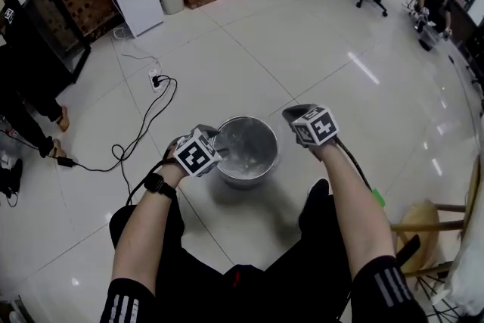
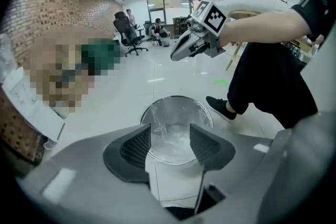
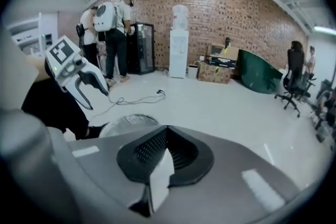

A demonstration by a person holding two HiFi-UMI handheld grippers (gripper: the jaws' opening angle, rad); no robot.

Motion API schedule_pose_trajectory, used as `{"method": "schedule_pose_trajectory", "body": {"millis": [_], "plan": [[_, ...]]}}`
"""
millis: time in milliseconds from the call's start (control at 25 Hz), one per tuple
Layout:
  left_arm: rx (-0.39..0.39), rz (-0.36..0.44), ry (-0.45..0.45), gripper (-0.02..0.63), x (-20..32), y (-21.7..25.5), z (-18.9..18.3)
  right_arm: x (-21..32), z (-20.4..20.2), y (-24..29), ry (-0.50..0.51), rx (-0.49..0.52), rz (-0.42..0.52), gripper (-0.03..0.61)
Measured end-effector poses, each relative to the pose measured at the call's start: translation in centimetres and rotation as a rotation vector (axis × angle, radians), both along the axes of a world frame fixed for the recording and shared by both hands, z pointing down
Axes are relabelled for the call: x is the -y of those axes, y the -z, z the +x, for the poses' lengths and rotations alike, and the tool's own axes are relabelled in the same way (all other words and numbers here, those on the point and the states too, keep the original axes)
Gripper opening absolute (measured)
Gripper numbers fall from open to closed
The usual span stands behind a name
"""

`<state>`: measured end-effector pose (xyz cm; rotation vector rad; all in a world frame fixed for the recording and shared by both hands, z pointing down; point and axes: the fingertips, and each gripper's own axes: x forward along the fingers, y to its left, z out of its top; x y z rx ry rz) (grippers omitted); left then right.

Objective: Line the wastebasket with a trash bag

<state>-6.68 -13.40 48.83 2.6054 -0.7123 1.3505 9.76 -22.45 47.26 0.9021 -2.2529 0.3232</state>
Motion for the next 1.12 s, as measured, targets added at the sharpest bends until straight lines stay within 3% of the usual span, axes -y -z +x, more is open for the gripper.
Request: {"method": "schedule_pose_trajectory", "body": {"millis": [200, 360, 680, 1120], "plan": [[-0.097, 0.083, 0.038, 0.229, -2.2, 3.3, -1.4, -6.0, -4.8, 4.9, 0.096, 0.145, 0.006, 0.006], [-0.119, 0.091, 0.056, 0.229, -3.0, 3.8, -2.9, -9.2, -6.5, 4.7, 0.132, 0.217, -0.015, 0.006], [-0.022, 0.047, -0.017, 0.229, -4.5, 1.1, -5.6, -9.7, -5.9, 0.5, 0.208, 0.086, -0.012, 0.006], [-0.032, 0.042, -0.119, 0.222, -3.8, 1.1, -3.0, -8.4, -6.6, 1.4, 0.246, 0.067, 0.005, 0.006]]}}
